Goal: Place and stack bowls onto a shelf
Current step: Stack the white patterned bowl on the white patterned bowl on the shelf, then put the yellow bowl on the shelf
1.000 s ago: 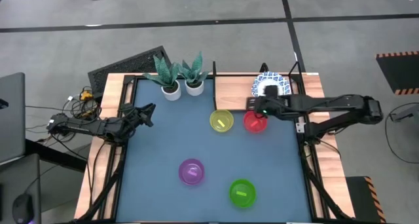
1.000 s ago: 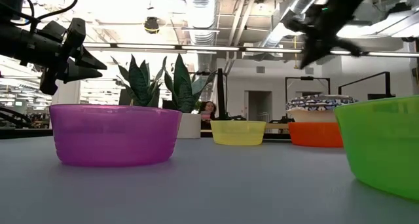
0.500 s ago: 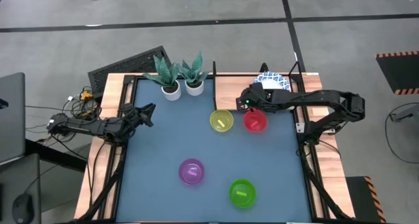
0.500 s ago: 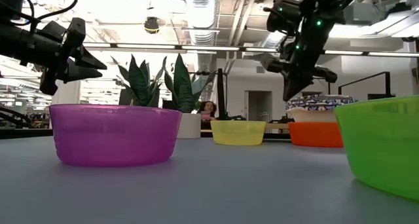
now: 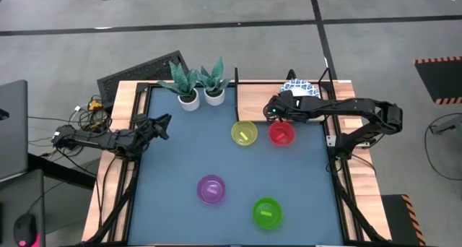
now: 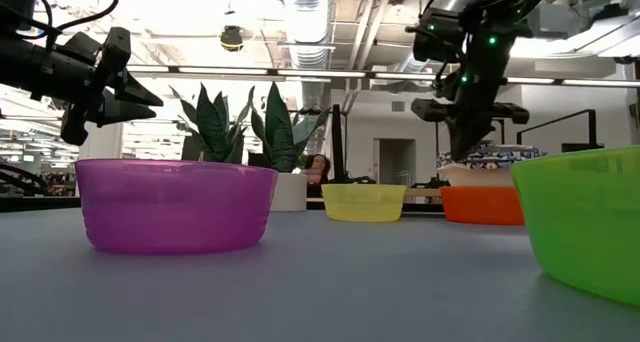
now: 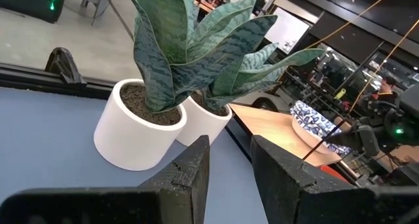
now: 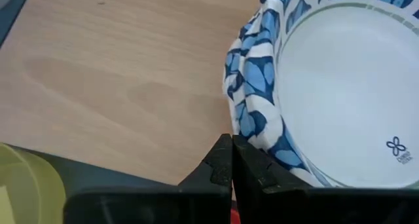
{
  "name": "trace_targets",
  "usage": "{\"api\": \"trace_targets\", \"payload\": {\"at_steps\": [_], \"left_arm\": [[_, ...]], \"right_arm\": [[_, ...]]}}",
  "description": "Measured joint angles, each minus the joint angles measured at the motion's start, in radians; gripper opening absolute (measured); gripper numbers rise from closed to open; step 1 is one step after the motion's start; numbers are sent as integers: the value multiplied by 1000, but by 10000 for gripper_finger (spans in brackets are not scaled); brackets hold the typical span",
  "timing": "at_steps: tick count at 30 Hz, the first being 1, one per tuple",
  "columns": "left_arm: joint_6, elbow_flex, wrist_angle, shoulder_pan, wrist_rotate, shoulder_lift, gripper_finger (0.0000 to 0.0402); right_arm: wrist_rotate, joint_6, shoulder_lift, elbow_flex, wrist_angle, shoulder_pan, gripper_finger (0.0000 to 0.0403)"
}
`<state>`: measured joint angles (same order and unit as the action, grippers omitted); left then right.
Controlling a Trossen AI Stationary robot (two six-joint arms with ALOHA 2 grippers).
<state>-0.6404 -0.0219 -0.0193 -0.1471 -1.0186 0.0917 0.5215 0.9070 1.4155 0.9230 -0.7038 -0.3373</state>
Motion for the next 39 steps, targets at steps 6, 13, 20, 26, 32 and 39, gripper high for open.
{"api": "trace_targets", "payload": {"at_steps": [6, 13, 20, 26, 32, 39], "left_arm": [[0, 0, 1, 0, -8, 0, 98], [0, 0, 1, 0, -9, 0, 98], [0, 0, 2, 0, -14, 0, 98], [0, 0, 2, 0, -15, 0, 98], [0, 0, 2, 0, -14, 0, 98], [0, 0, 2, 0, -14, 0, 98]], "right_arm": [[2, 0, 0, 0, -15, -20, 30], [2, -45, -23, 18, 27, 7, 24], [-10, -190, -21, 102, 54, 57, 29], [-160, -320, -10, 151, 102, 159, 39], [-231, -223, 67, 151, 117, 229, 94], [-232, -124, 199, 151, 174, 262, 187]]}}
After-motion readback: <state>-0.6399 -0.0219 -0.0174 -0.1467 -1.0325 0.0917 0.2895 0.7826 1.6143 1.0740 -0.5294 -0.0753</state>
